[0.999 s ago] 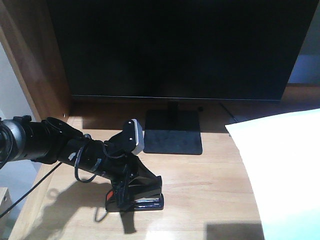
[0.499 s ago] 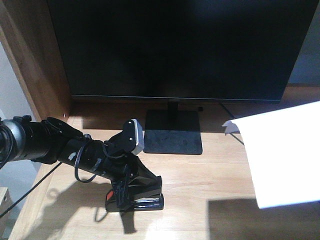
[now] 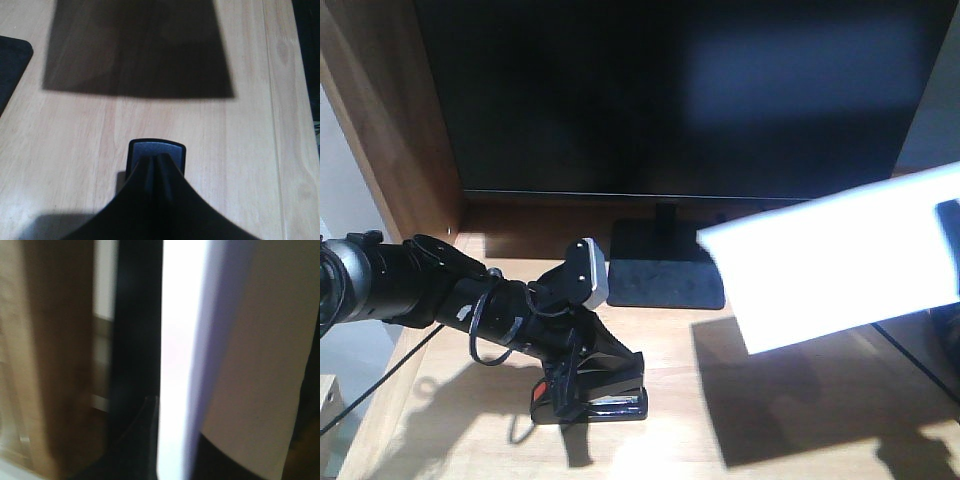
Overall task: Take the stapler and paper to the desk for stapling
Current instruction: 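Swing the white paper with the right gripper down onto the desk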
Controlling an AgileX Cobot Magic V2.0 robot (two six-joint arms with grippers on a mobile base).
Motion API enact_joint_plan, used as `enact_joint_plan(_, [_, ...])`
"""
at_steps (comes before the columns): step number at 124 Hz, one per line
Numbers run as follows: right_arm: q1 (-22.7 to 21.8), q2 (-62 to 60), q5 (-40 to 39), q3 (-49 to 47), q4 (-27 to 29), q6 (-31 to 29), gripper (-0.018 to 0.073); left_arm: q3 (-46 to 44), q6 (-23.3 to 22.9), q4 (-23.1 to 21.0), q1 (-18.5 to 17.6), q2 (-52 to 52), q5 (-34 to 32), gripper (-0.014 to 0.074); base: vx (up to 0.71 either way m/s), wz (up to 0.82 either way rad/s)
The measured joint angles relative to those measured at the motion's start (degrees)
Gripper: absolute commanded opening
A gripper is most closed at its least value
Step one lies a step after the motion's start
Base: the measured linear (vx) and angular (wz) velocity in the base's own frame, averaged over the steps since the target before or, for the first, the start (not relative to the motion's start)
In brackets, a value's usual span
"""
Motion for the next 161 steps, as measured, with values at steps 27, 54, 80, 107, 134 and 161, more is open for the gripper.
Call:
enact_joint_plan(27, [0.0,11.2,0.0,-0.2,-6.8,-2.5,-0.0003,0.0,0.0,0.0,0.0,0.0,0.0,-0.0006,0.0,0.0])
enact_joint_plan(54, [0.0,20.8,0.0,-0.5,-18.4,-4.3,-0.0003,0.0,0.0,0.0,0.0,0.0,0.0,-0.0006,0.0,0.0])
enact_joint_plan(80, [0.0,27.9,0.0,-0.6,-30.7,-8.0,-0.0003,0.0,0.0,0.0,0.0,0.0,0.0,-0.0006,0.0,0.0])
enact_joint_plan(107, [0.0,33.7,0.0,-0.9,-40.1,-11.7,-0.0003,0.0,0.0,0.0,0.0,0.0,0.0,-0.0006,0.0,0.0])
enact_joint_plan(134, [0.0,35.9,0.0,-1.0,-47.6,-14.8,-0.0003,0.0,0.0,0.0,0.0,0.0,-0.1,-0.0006,0.0,0.0])
enact_joint_plan(161, [0.0,35.9,0.0,-1.1,-52.7,-15.6,-0.0003,0.0,0.0,0.0,0.0,0.0,-0.1,-0.0006,0.0,0.0])
